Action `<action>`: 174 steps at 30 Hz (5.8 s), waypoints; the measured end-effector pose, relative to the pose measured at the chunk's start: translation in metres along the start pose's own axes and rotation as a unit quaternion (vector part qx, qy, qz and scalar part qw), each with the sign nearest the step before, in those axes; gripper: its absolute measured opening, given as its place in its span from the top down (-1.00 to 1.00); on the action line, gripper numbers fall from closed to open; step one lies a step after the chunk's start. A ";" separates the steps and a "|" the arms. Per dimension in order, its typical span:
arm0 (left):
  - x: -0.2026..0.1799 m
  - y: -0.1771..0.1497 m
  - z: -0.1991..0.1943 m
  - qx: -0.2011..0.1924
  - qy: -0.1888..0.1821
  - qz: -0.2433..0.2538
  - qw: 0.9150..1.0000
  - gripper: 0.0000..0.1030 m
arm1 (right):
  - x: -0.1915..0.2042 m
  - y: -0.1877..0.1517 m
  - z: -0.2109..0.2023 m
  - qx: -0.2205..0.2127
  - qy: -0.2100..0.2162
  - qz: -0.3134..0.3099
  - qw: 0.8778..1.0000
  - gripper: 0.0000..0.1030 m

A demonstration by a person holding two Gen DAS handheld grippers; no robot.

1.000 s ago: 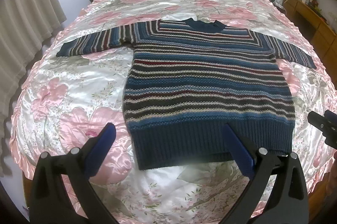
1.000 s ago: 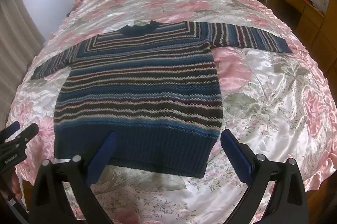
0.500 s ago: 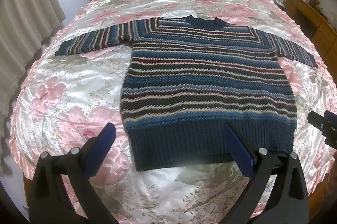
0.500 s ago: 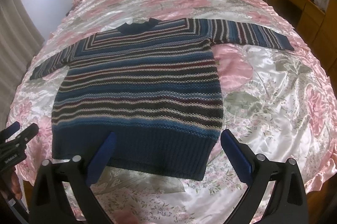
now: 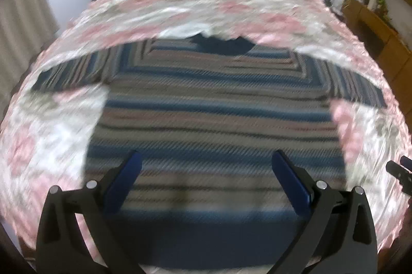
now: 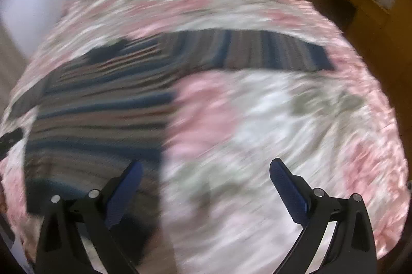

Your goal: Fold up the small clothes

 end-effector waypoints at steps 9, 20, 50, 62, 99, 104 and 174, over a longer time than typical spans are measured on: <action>-0.095 0.091 0.068 -0.013 -0.028 -0.005 1.000 -0.95 | -0.147 0.138 0.091 0.029 -0.063 0.091 0.993 -0.93; -0.136 0.133 0.141 0.006 -0.028 -0.003 1.000 -0.95 | -0.237 0.183 0.190 0.094 -0.047 0.193 0.976 -0.93; 0.036 0.106 0.140 0.034 0.054 -0.055 0.996 -0.95 | 0.049 0.201 0.153 -0.007 0.028 -0.042 0.999 0.82; 0.013 0.091 0.155 0.062 0.016 -0.040 0.997 -0.95 | 0.117 0.133 0.166 0.062 0.163 -0.055 0.983 0.24; -0.101 0.163 0.167 0.002 -0.182 -0.098 0.978 0.85 | -0.023 0.074 0.151 0.062 0.092 0.026 0.993 0.10; -0.011 0.161 0.171 -0.008 -0.111 -0.110 0.988 0.85 | 0.003 0.076 0.151 0.064 0.108 0.014 0.992 0.10; 0.514 -0.001 0.163 0.064 0.055 -0.389 0.918 -0.75 | 0.257 0.054 0.201 0.166 0.089 -0.081 0.979 -0.45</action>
Point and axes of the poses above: each gripper's, at about its wrist camera, not at the fingertips, and z roughly the way its jaws point, x to its left, y to its top, the point moved 6 cm from there along z, roughly the way its jaws point, and after that the axes turned 9 degrees about z, right-handed, at the moved point
